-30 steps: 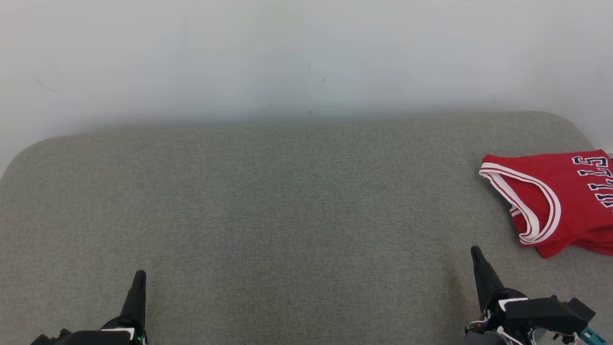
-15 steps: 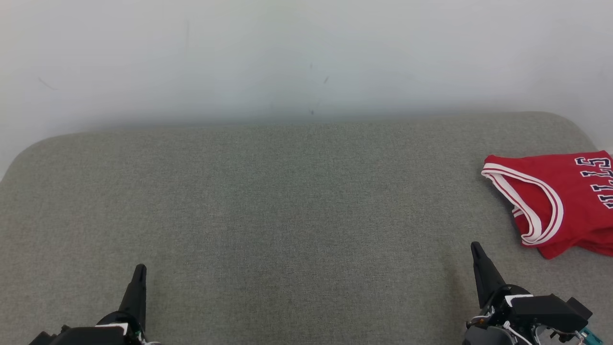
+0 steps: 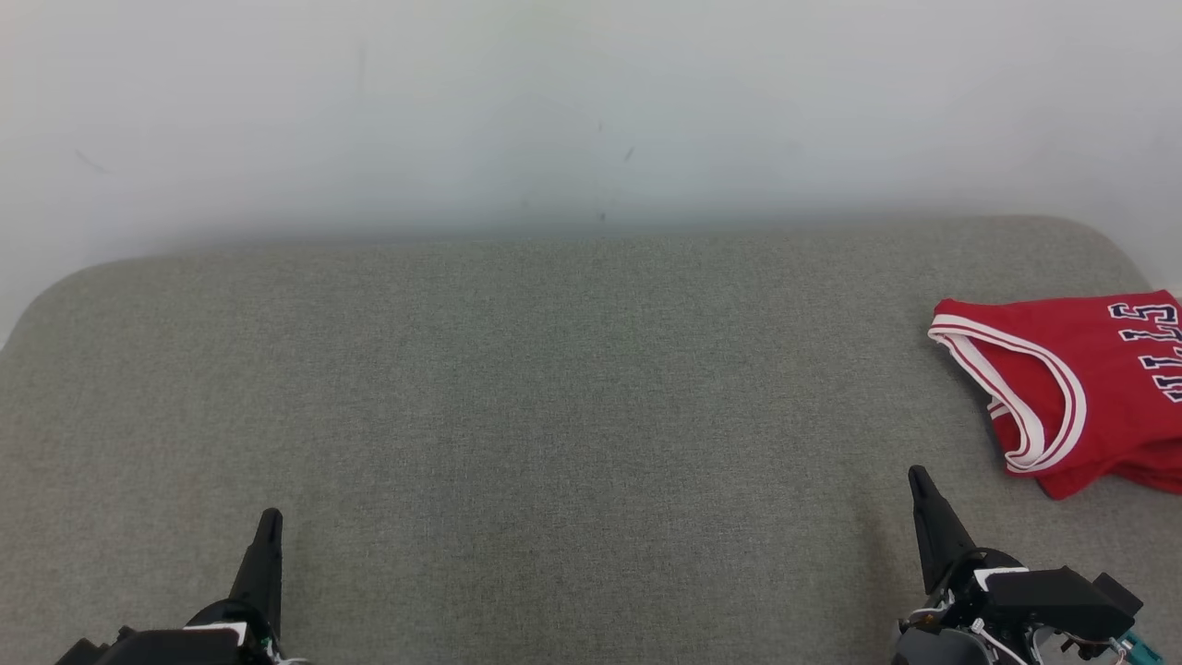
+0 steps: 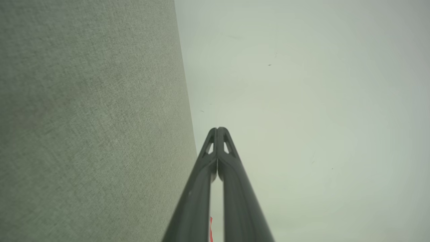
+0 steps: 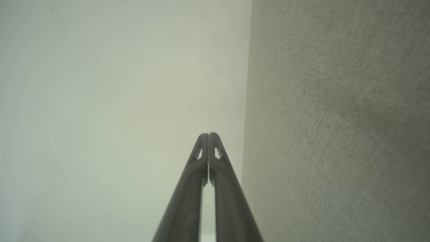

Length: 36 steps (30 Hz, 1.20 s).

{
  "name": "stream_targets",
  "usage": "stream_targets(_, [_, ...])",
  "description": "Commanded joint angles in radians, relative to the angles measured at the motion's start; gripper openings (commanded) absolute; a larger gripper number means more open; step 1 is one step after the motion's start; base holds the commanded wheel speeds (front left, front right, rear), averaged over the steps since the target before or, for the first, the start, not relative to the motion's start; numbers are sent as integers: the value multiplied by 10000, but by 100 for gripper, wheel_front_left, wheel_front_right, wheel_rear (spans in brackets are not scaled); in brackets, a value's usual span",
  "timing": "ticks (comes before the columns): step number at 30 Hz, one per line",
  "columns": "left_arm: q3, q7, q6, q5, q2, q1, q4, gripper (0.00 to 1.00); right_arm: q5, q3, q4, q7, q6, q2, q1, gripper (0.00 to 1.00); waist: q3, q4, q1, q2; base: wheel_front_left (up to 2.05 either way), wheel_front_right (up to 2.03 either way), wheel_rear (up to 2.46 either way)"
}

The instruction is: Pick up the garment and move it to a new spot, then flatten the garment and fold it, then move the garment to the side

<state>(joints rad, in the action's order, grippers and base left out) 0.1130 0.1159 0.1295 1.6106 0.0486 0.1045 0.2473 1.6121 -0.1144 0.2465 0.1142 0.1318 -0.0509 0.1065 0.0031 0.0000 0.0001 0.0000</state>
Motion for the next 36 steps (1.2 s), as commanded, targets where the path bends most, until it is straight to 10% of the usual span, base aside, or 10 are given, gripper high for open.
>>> stream_targets(1, [25, 3, 31, 44, 30, 100, -29, 0, 16, -4, -29, 28, -21, 13, 51, 0, 0, 0, -1, 0, 0, 0, 0])
stream_targets(36, [26, 2, 31, 45, 30, 97, -32, 0, 17, -2, -28, 27, -21, 13, 51, 0, 0, 0, -1, 0, 0, 0, 0])
